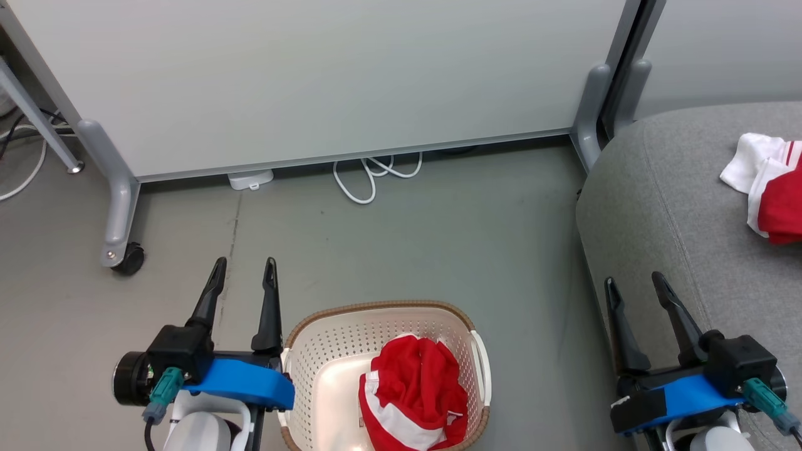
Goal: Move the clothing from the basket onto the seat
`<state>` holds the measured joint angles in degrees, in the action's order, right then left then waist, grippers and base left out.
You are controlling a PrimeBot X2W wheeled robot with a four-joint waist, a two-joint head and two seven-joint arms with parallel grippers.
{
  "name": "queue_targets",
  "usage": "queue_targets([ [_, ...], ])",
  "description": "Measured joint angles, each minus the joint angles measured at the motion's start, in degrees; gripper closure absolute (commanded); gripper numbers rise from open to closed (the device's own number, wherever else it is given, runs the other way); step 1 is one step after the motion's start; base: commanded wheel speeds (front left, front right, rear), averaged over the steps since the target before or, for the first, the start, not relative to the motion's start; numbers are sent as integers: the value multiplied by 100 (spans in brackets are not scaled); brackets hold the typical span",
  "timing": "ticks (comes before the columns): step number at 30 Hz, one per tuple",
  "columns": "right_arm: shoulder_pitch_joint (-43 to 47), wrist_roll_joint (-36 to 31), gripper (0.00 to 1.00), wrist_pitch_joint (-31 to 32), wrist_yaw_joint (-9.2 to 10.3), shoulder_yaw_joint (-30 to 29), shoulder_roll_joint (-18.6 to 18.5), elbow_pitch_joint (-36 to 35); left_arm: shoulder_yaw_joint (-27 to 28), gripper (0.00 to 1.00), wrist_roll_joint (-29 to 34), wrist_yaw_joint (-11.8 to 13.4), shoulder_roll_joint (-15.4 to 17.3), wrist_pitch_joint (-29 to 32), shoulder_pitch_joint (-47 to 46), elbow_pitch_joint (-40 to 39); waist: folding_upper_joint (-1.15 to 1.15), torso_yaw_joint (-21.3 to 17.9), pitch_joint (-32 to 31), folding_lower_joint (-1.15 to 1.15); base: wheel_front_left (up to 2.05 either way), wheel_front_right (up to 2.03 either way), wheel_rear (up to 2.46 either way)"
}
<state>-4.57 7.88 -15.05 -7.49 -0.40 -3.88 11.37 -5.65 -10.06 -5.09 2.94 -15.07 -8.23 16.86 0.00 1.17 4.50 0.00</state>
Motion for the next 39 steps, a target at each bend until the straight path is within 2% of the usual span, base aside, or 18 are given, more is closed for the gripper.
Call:
queue_targets([
  [6, -265, 2, 0, 0, 0, 64, 0, -44, -175, 0, 34, -86, -3, -1, -424, 381, 0, -136, 262, 1, 0, 0, 0],
  [12, -605, 10, 0, 0, 0, 169, -14, -111, -405, 0, 194, -153, 2, -1, -1055, 1121, 0, -344, 745, 1, 0, 0, 0],
  [25, -1350, 11, 0, 0, 0, 255, -38, -298, -1037, 0, 485, -221, 210, 1, -2565, 3443, 0, -868, 2217, 1, 0, 0, 0],
  [30, -1590, 11, 0, 0, 0, 318, -35, -374, -1262, 0, 469, -229, 241, 198, -3170, 4344, 0, -1038, 2778, 2, 0, 0, 0],
  [33, -1700, 9, 0, 0, 0, 327, -35, -442, -1368, 0, 417, -230, 257, 555, -3472, 4845, 0, -1117, 3101, 2, 0, 0, 0],
  [39, -1933, 7, 0, 0, 0, 364, -35, -556, -1464, 0, 293, -231, 337, 1110, -3989, 5397, -1, -1211, 3709, 2, 0, 0, 0],
])
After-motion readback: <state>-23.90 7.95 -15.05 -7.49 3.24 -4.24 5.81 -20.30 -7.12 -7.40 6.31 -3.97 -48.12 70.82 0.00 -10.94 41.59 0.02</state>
